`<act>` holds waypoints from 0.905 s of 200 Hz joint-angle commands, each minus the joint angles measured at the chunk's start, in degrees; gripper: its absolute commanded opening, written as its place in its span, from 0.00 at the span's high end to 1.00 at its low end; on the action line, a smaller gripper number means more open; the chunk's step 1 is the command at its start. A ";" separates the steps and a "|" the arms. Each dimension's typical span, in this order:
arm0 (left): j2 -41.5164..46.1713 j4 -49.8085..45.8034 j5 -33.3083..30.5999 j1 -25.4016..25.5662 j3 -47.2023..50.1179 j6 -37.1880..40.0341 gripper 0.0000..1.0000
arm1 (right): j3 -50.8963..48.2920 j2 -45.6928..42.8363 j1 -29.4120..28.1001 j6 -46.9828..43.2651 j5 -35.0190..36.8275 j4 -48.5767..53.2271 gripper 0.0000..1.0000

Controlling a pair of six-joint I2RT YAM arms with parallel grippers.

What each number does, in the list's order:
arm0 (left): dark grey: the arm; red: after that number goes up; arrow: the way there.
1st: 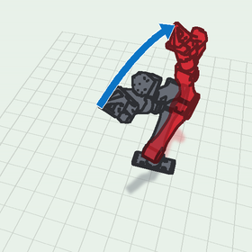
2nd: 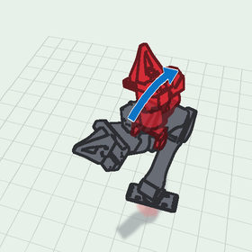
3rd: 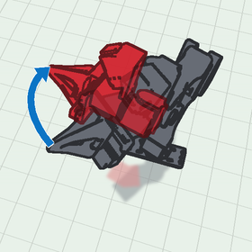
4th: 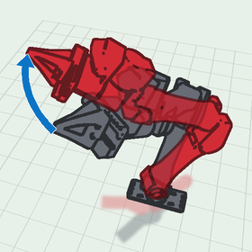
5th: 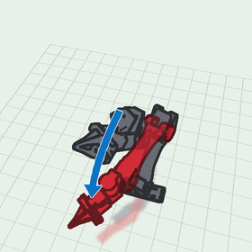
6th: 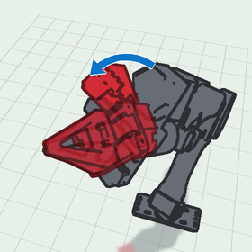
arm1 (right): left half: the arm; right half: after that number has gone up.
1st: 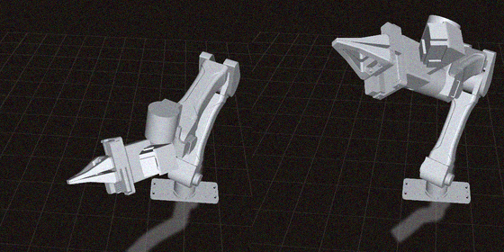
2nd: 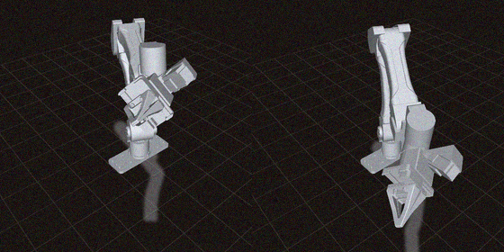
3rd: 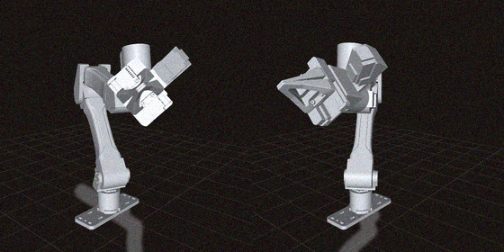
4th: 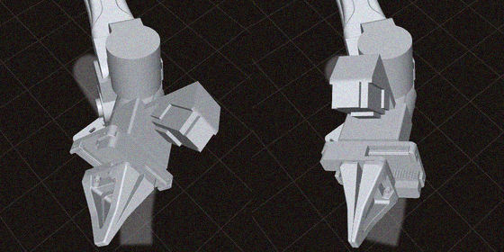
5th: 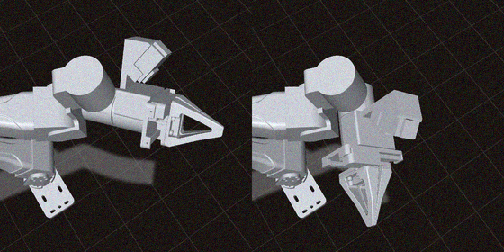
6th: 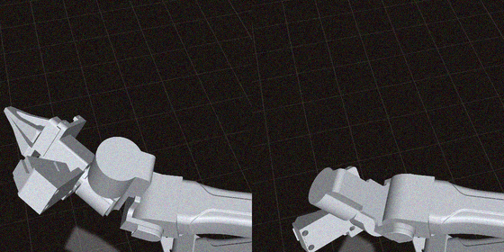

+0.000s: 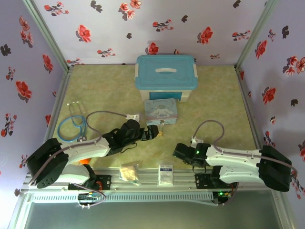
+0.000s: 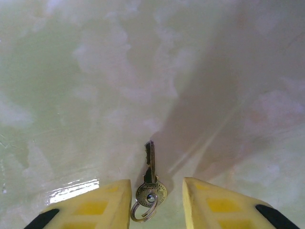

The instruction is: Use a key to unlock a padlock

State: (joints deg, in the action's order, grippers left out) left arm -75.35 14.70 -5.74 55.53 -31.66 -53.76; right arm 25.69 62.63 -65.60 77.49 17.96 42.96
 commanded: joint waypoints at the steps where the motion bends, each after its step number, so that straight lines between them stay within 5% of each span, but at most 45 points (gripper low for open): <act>1: -0.77 2.05 0.41 0.46 -0.62 -0.55 0.00 | -1.57 -1.09 0.12 2.02 -1.06 1.76 0.69; 138: -1.64 2.79 0.33 0.47 -0.25 -0.47 0.00 | -4.88 -4.05 0.12 -3.25 -1.43 0.14 1.00; 181: -2.25 3.06 -0.04 0.37 -0.63 -0.09 0.00 | 0.10 -3.85 0.10 -10.11 0.83 4.05 1.00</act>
State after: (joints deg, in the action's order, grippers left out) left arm -76.90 16.10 -5.76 55.53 -31.66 -54.11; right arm 23.70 57.87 -65.60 72.71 18.50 42.68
